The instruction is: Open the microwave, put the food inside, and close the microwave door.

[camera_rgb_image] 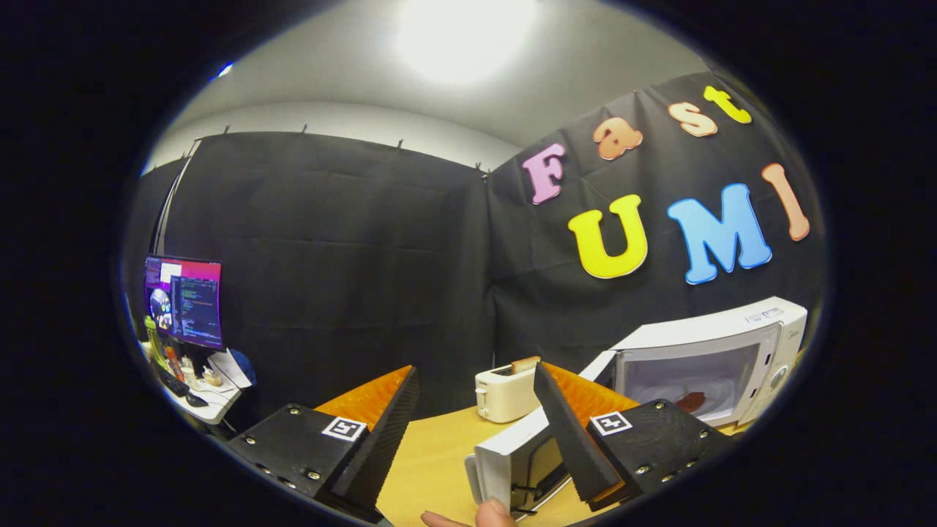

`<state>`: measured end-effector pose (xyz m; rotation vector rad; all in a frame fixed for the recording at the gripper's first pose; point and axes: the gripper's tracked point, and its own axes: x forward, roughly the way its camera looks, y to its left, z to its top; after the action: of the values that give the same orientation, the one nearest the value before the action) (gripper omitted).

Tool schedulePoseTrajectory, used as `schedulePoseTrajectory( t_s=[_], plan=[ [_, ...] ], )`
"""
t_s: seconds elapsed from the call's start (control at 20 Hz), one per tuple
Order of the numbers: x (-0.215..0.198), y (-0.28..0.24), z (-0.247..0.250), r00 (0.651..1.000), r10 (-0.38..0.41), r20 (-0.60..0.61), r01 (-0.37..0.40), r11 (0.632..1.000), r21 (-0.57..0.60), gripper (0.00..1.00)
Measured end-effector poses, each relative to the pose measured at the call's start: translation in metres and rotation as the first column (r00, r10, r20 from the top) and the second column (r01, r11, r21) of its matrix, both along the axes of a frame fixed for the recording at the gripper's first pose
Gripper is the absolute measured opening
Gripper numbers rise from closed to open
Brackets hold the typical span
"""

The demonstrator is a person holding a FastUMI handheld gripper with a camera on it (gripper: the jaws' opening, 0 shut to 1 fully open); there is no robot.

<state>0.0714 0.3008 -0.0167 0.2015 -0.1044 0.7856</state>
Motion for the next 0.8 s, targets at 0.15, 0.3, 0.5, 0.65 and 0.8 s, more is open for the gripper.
schedulePoseTrajectory(
  t_s=[0.15, 0.3, 0.5, 0.65, 0.8],
  plan=[
    [-0.025, 0.036, -0.021, 0.998, 0.062, 0.015, -0.061, 0.994, -0.087, 0.96],
    [-0.019, 0.056, -0.042, 0.999, 0.051, -0.013, -0.052, 0.991, -0.12, 0.9],
    [-0.001, 0.068, -0.084, 0.996, -0.032, -0.087, 0.017, 0.986, -0.168, 0.49],
    [0.016, 0.065, -0.121, 0.979, -0.097, -0.18, 0.057, 0.975, -0.216, 0.19],
    [0.018, 0.044, -0.129, 0.975, -0.138, -0.173, 0.102, 0.974, -0.201, 0.01]
  ],
)
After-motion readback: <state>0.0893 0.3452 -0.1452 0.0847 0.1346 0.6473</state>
